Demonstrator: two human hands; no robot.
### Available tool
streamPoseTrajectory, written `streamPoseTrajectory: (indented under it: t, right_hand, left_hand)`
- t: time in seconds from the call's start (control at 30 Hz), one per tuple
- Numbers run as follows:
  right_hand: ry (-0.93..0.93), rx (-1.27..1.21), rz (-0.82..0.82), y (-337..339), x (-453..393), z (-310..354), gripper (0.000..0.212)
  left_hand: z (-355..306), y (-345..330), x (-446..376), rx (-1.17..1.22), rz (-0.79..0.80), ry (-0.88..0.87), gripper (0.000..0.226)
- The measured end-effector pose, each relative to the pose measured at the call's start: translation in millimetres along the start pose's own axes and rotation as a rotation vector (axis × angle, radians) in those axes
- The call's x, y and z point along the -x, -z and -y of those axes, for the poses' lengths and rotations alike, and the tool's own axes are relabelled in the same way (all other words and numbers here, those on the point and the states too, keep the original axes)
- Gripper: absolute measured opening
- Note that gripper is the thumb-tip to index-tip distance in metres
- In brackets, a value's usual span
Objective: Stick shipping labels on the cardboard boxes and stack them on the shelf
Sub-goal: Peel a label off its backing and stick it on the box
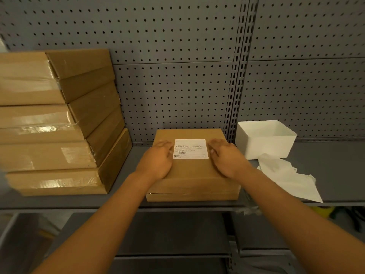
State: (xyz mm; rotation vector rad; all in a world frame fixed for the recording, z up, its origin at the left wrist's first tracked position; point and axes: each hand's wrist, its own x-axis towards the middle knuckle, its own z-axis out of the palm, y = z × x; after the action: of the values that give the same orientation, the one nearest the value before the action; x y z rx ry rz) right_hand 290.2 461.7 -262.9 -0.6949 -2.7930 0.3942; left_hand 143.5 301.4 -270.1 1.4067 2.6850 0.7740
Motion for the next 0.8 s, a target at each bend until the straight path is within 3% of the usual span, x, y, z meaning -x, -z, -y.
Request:
streamPoseTrajectory:
  t: [0.1, 0.2, 0.3, 0.43, 0.57, 0.7, 0.8]
  right_hand:
    - [0.179, 0.005, 0.104, -13, 1, 29, 0.049]
    - [0.118, 0.062, 0.221, -8, 5, 13, 0.053]
    - [0.020, 0.064, 0.161, 1, 8, 1, 0.054]
    - [0.205, 0.059, 0.223, -12, 15, 23, 0.055]
    - [0.111, 0.103, 0.167, -3, 17, 2, 0.055]
    - [0.277, 0.073, 0.162, -11, 25, 26, 0.052]
    - [0.245, 0.065, 0.122, -10, 30, 18, 0.050]
  left_hand:
    - [-22, -17, 0, -0.013, 0.092, -0.122, 0.047]
    - [-2, -12, 3, -0.034, 0.138, -0.062, 0.047]
    - [4, -1, 8, 0.001, 0.119, -0.068, 0.048]
    - [-13, -8, 16, -0.077, 0.156, -0.235, 0.048]
    - [5, 3, 28, -0.122, 0.065, -0.127, 0.048]
    - [-8, -3, 33, -0.136, 0.101, -0.273, 0.047]
    - [7, 1, 36, -0.151, -0.011, -0.170, 0.044]
